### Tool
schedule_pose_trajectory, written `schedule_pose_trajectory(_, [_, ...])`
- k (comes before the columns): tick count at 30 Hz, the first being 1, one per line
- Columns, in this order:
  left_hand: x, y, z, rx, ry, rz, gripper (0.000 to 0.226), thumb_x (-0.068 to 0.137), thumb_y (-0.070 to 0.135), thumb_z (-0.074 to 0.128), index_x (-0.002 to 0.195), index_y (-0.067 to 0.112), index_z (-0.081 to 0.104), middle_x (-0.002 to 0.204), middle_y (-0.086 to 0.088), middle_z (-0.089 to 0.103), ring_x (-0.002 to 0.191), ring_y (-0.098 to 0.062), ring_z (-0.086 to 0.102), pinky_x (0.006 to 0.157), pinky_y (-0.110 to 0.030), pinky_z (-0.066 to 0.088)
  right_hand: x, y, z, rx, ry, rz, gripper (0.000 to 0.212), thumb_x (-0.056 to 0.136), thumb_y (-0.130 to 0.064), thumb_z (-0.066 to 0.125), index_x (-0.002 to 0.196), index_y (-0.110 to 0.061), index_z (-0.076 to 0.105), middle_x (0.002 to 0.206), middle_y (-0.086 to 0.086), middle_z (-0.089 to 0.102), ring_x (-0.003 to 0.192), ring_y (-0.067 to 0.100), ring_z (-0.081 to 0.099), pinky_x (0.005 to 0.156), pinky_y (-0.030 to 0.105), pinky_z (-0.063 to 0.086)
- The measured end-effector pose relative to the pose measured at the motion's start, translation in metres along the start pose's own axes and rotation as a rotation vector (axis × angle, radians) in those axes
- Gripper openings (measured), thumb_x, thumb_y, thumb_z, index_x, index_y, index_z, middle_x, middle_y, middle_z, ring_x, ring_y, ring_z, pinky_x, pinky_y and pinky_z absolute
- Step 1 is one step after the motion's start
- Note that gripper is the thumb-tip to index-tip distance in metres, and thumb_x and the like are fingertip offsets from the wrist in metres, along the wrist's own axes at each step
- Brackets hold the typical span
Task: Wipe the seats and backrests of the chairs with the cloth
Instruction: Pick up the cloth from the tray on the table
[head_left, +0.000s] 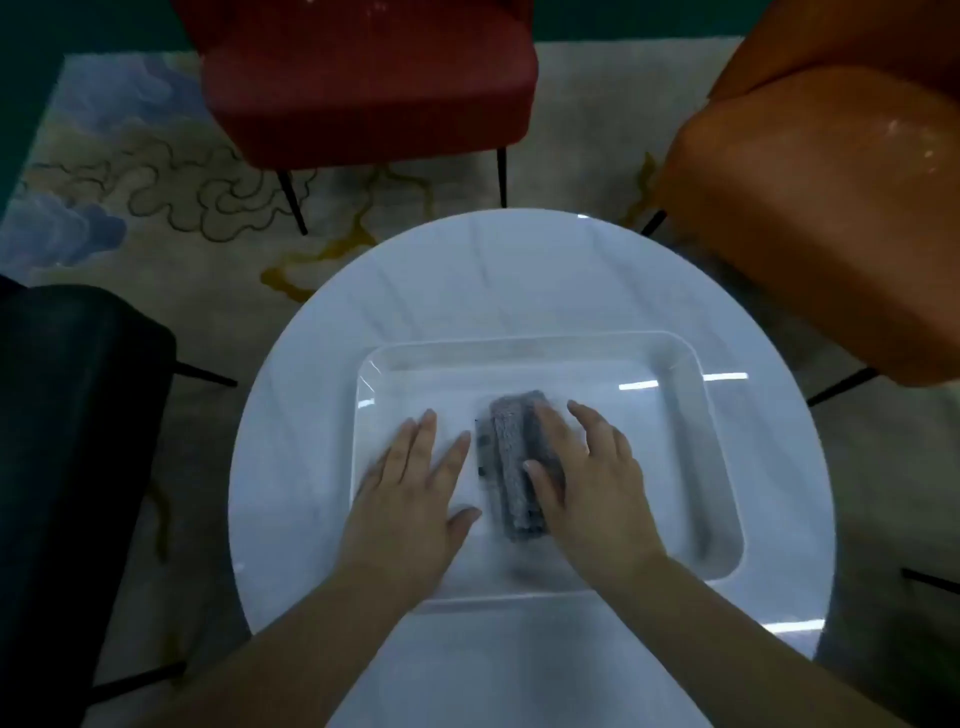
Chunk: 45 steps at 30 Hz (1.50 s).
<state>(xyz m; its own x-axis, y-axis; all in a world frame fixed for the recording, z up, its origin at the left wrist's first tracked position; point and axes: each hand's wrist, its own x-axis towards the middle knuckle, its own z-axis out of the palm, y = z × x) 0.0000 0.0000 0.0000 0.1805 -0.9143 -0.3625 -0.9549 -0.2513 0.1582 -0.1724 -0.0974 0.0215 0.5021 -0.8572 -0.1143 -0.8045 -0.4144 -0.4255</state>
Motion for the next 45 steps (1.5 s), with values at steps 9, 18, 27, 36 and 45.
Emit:
schedule_pose_trajectory(9, [0.005,-0.001,0.007,-0.044,0.081,-0.005,0.076,0.087,0.071,0.015,0.144,0.039,-0.025,0.159,0.000,-0.028,0.148,-0.016,-0.019,0.116,-0.035,0.019,0.017,-0.015,0.021,-0.108,0.048,0.006,0.070,0.083,-0.067,0.041,0.146,-0.036,0.031,0.113,0.009,0.043,0.096,0.024,0.043,0.081,0.038,0.044])
schedule_pose_trajectory(18, [0.005,0.001,-0.003,-0.067,0.006,-0.030,0.079,0.093,0.063,0.033,0.152,0.038,-0.014,0.161,0.000,-0.024,0.149,-0.015,-0.017,0.118,-0.035,0.016,0.026,-0.018,0.018,-0.069,-0.122,0.032,0.064,0.092,-0.038,0.050,0.149,-0.032,0.023,0.104,0.006,0.051,0.093,0.023,0.046,0.084,0.034,0.042])
schedule_pose_trajectory(27, [-0.010,-0.005,-0.040,0.002,-0.103,0.014,0.067,0.102,0.043,0.038,0.156,0.025,0.004,0.165,-0.003,-0.002,0.150,-0.021,-0.001,0.120,-0.033,0.006,0.021,0.003,-0.033,0.354,-0.202,0.170,0.068,0.087,-0.004,0.055,0.142,-0.040,0.036,0.107,-0.001,0.036,0.067,0.013,0.052,0.065,0.033,0.056])
schedule_pose_trajectory(36, [-0.074,-0.022,-0.085,-0.040,-0.005,-0.111,0.058,0.100,0.045,0.041,0.153,0.026,0.025,0.159,0.002,0.026,0.145,-0.018,0.021,0.117,-0.035,0.019,0.014,-0.029,-0.066,0.377,-0.220,0.094,0.063,0.088,-0.008,0.054,0.139,-0.041,0.037,0.112,0.000,0.046,0.072,0.018,0.056,0.054,0.026,0.050])
schedule_pose_trajectory(45, [-0.178,-0.064,-0.104,-0.064,0.016,-0.404,0.059,0.100,0.047,0.037,0.153,0.026,0.022,0.156,0.002,0.030,0.142,-0.018,0.025,0.115,-0.037,0.022,-0.010,-0.110,-0.063,0.329,-0.319,-0.072,0.054,0.087,-0.038,0.065,0.135,-0.044,0.039,0.107,-0.004,0.044,0.067,0.006,0.055,0.040,0.011,0.037])
